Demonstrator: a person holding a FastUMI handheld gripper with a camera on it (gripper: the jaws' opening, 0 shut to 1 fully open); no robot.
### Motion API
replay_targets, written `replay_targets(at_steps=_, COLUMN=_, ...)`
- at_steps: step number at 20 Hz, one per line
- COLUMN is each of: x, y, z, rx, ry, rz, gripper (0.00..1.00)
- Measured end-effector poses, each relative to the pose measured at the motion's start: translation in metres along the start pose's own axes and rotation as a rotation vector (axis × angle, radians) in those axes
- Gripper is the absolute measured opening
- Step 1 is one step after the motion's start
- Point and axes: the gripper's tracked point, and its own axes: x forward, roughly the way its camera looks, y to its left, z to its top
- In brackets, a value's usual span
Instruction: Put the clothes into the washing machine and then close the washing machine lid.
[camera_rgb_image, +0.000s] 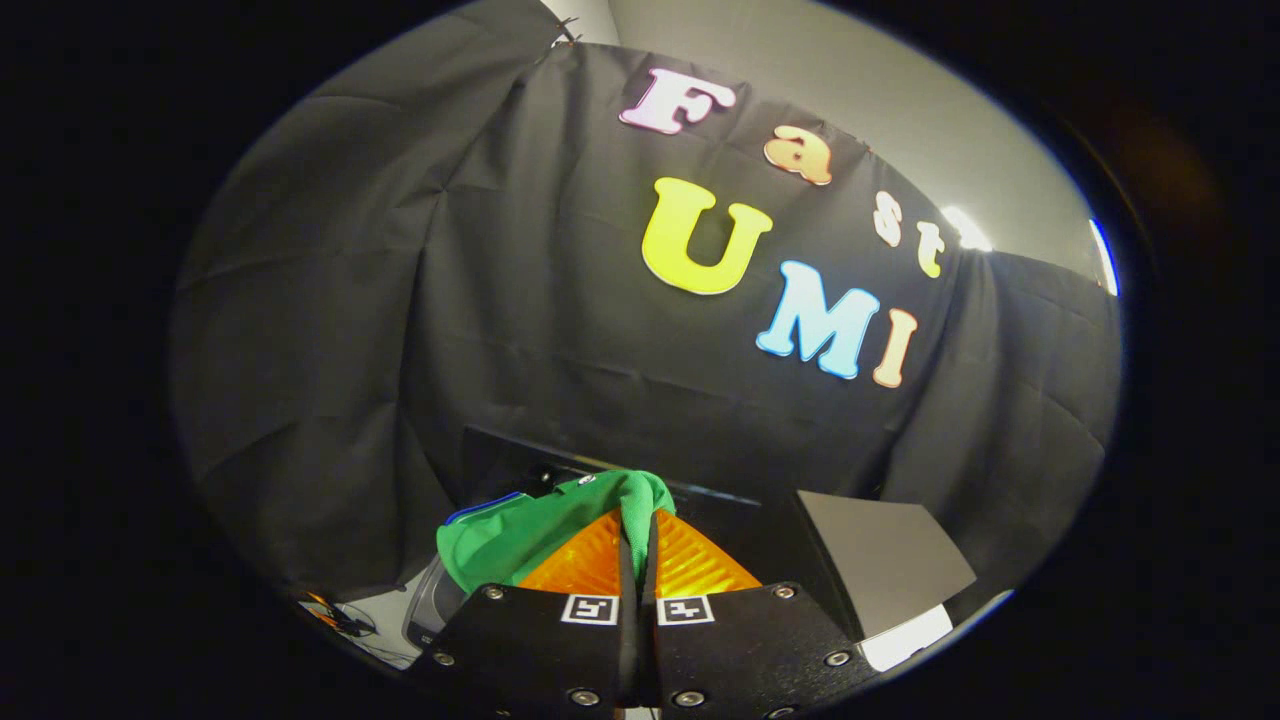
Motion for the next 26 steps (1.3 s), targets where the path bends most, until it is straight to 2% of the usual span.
replay_targets(at_steps=5, x=0.027, y=0.015, z=-0.057, rx=0.006, ry=0.091, rz=0.052, gripper=0.00)
replay_targets(at_steps=15, x=0.071, y=0.035, z=-0.176, rx=0.122, ry=0.341, rz=0.146, gripper=0.00)
replay_targets(at_steps=20, x=0.088, y=0.039, z=-0.213, rx=0.171, ry=0.436, rz=0.160, gripper=0.00)
replay_targets(at_steps=26, x=0.092, y=0.046, z=-0.225, rx=0.230, ry=0.477, rz=0.191, gripper=0.00)
